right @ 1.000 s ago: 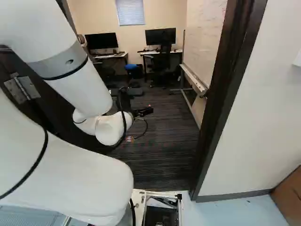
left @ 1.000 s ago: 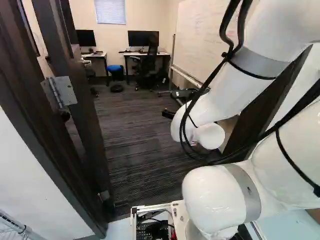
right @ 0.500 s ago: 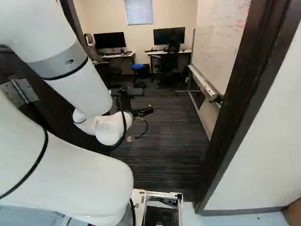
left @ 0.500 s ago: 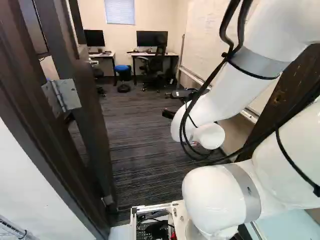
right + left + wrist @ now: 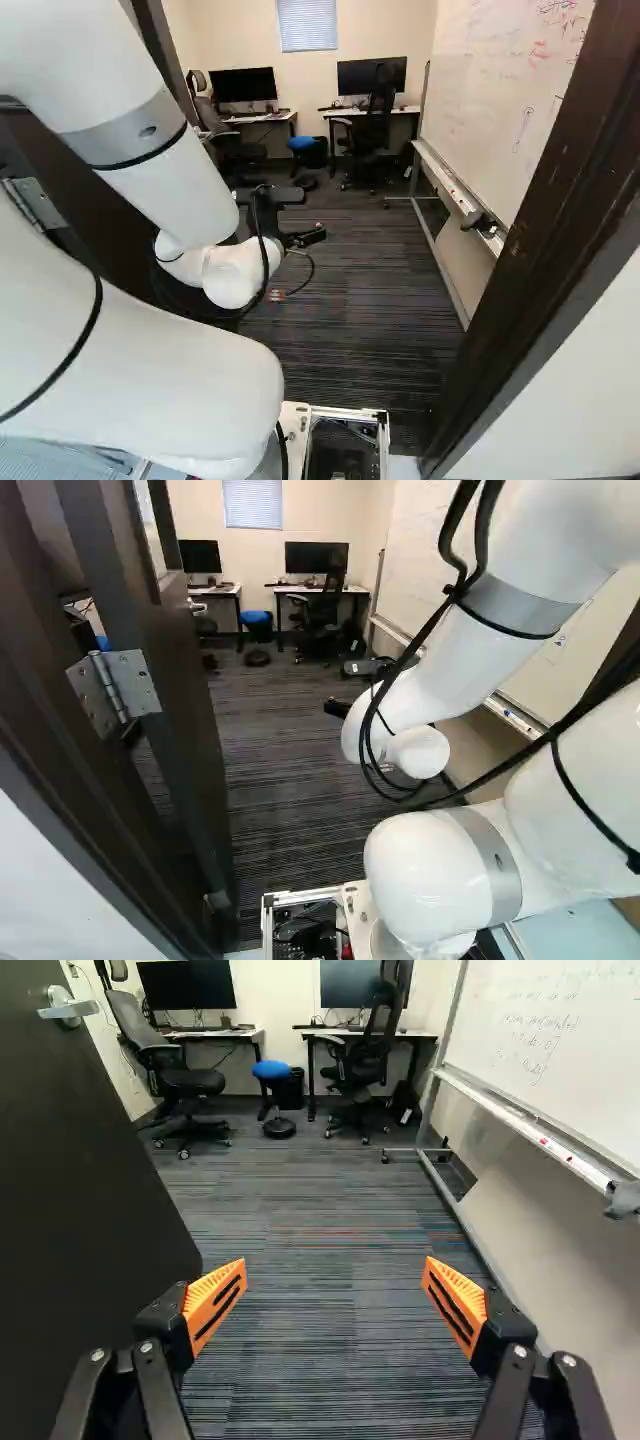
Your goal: Open the door and move inside
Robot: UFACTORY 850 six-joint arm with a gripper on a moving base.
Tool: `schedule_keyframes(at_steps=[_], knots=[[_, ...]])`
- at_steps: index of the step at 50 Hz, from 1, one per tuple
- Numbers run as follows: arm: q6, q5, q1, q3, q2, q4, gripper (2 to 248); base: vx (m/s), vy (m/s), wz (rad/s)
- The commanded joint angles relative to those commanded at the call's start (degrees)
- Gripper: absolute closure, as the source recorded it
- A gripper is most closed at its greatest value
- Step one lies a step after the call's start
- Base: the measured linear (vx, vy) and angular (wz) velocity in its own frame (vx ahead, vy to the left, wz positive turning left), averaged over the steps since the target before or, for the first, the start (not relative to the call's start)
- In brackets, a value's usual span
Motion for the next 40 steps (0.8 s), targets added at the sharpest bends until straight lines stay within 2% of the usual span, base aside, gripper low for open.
schedule_keyframes(at_steps=[40], knots=[[0.0,0.0,0.0,0.0,0.0,0.0,3,0.147,0.002,0.002]])
